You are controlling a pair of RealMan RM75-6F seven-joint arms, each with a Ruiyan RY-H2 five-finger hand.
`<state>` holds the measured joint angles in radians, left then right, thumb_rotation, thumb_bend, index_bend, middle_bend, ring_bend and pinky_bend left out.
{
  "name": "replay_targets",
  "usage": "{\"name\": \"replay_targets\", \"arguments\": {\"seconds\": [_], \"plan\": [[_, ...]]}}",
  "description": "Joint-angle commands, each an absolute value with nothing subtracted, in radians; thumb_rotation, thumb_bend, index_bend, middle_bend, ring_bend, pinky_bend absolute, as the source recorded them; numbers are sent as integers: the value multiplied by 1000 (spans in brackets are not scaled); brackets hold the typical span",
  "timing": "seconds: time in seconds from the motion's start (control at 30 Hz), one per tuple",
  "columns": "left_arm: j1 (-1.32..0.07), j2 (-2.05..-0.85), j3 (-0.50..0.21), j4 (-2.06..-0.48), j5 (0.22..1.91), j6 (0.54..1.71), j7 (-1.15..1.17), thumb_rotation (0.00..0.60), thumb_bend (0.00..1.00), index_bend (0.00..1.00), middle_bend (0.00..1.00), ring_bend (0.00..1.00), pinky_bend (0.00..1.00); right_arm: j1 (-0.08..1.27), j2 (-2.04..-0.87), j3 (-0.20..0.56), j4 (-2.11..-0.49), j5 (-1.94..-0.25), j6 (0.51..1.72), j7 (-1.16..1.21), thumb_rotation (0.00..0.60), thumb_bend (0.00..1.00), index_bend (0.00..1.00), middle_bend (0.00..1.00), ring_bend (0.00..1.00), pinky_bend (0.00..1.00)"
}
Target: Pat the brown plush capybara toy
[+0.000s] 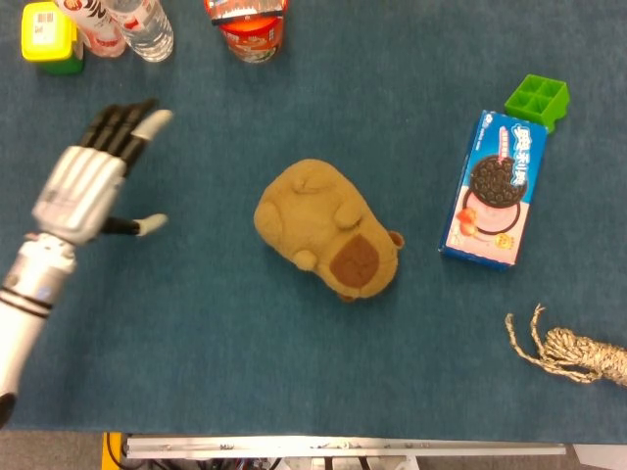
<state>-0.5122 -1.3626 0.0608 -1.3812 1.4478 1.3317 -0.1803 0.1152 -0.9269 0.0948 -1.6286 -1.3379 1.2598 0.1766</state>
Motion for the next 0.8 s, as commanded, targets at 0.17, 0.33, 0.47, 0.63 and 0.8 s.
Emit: {"name": "replay_targets", "arguments": {"seconds": [0.17, 0.33, 0.47, 0.63, 0.8], "plan": [[-411, -1277, 56, -1489, 1414, 1376, -124, 600, 32, 0, 0, 0, 0, 121, -929, 94, -1623, -1345, 1258, 181, 600, 0, 354, 354, 232, 179], [-358, -1252, 49, -1527, 1408, 1422, -86, 600, 35, 26, 0, 0, 0, 127, -932, 90, -1618, -1352, 1252, 180, 600, 0, 354, 354, 232, 180], [-320, -1235, 46, -1550, 1406, 1452, -66, 600, 37, 41, 0, 0, 0, 132, -937, 88, -1612, -1360, 1249, 182, 600, 0, 354, 354, 232, 180], [-266, -1206, 54, -1587, 1409, 1488, -44, 600, 38, 42, 0, 0, 0, 140, -943, 82, -1601, -1399, 1256, 202, 600, 0, 354, 354, 232, 181], [-218, -1191, 66, -1608, 1421, 1520, -14, 600, 38, 45, 0, 0, 0, 145, -956, 77, -1593, -1447, 1284, 195, 600, 0, 354, 354, 231, 181]]}}
